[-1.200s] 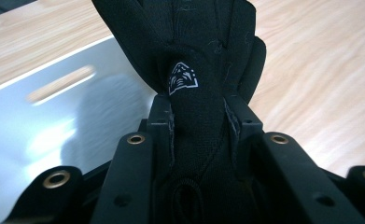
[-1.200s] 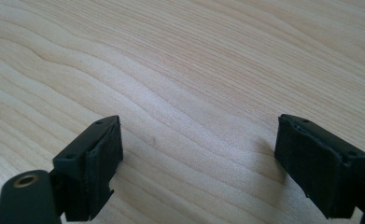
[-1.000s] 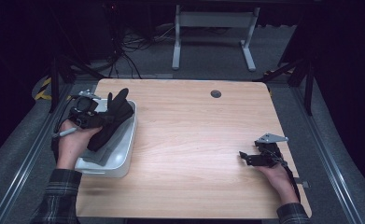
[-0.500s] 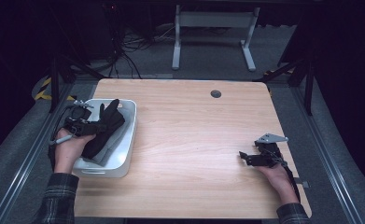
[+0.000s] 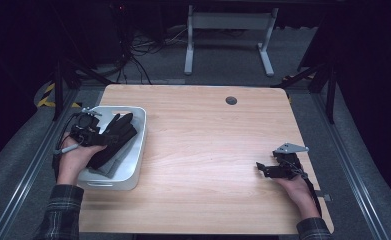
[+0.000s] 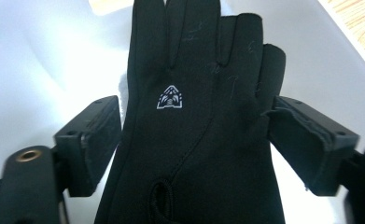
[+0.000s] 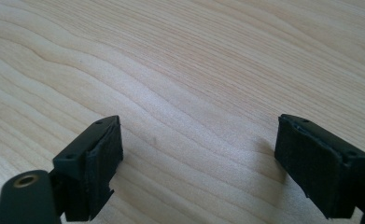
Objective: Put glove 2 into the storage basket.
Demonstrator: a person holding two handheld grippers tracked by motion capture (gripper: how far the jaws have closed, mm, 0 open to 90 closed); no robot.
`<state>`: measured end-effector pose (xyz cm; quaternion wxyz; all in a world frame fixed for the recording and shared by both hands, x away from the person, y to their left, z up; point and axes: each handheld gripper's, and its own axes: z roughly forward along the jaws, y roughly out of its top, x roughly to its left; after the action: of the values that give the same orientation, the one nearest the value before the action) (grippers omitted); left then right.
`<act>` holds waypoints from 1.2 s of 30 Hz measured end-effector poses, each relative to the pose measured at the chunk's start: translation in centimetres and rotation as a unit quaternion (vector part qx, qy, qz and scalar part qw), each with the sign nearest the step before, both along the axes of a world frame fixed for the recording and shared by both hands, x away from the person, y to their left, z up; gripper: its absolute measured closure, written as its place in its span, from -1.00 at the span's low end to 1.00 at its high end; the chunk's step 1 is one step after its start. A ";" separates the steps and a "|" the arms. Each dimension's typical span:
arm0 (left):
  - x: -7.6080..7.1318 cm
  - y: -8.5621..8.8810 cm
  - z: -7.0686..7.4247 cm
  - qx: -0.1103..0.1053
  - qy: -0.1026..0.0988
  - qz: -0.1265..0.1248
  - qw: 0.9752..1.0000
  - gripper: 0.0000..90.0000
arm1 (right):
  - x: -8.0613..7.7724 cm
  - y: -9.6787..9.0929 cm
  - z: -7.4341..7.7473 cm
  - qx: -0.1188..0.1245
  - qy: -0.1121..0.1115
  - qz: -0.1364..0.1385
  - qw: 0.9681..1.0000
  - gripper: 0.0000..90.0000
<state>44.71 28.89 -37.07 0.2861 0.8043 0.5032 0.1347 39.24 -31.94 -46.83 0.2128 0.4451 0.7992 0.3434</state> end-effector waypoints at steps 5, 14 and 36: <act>-0.4 -0.5 1.3 -0.007 -0.021 -0.004 1.000 -0.67 | 0.0 0.0 0.0 0.000 0.000 0.000 1.000 -0.65; -0.7 -2.4 2.4 -0.031 -0.033 -0.036 0.998 -0.69 | 0.0 0.0 0.0 0.000 0.001 0.002 1.000 -0.65; -2.3 -10.2 3.4 -0.086 -0.067 -0.106 0.988 -0.69 | -0.1 0.0 0.0 0.000 0.001 0.004 1.000 -0.65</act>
<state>42.42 18.73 -33.64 0.4002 0.8147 0.4040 0.1133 39.16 -31.90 -46.83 0.2110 0.4418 0.8014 0.3437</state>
